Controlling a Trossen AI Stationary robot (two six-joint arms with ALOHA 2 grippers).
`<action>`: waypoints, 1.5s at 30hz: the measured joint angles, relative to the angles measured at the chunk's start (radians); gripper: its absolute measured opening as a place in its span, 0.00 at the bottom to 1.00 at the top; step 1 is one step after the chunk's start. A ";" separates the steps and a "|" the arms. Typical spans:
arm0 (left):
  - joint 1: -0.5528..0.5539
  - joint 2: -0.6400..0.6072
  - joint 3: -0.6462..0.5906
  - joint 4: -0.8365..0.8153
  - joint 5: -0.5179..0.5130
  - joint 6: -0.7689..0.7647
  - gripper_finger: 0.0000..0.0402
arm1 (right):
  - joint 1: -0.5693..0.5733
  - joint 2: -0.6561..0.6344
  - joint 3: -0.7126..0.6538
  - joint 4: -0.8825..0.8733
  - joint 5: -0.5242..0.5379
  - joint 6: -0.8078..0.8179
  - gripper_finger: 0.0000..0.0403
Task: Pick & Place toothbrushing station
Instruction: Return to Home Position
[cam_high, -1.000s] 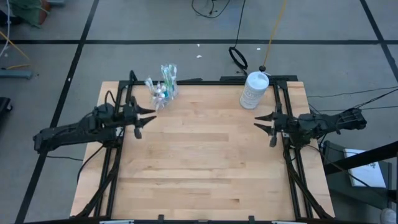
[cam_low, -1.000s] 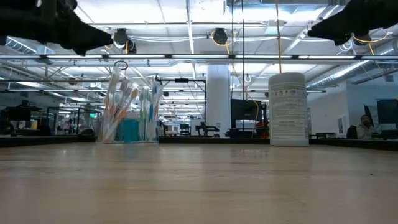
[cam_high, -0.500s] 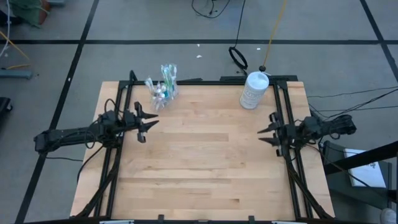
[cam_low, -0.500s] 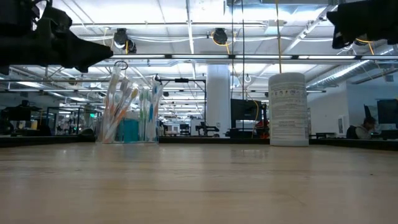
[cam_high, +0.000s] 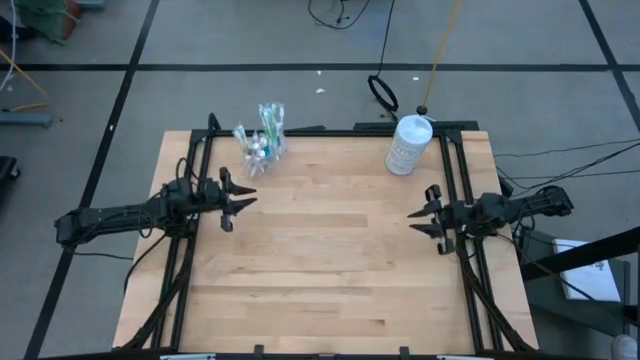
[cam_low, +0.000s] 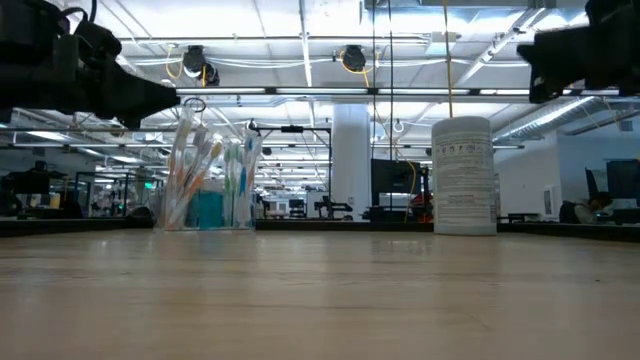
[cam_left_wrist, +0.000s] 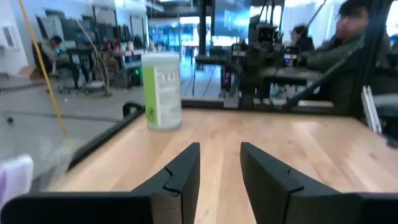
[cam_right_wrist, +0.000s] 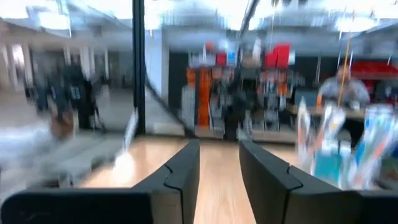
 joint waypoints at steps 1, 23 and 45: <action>0.000 0.000 0.000 -0.017 0.000 0.003 0.29 | 0.000 0.005 0.000 -0.029 0.005 -0.011 0.26; 0.000 0.001 0.000 -0.055 -0.001 0.032 0.29 | 0.000 0.008 -0.005 -0.023 0.029 -0.097 0.26; 0.000 0.001 0.000 -0.054 -0.001 0.032 0.29 | 0.000 0.008 -0.005 -0.023 0.029 -0.096 0.26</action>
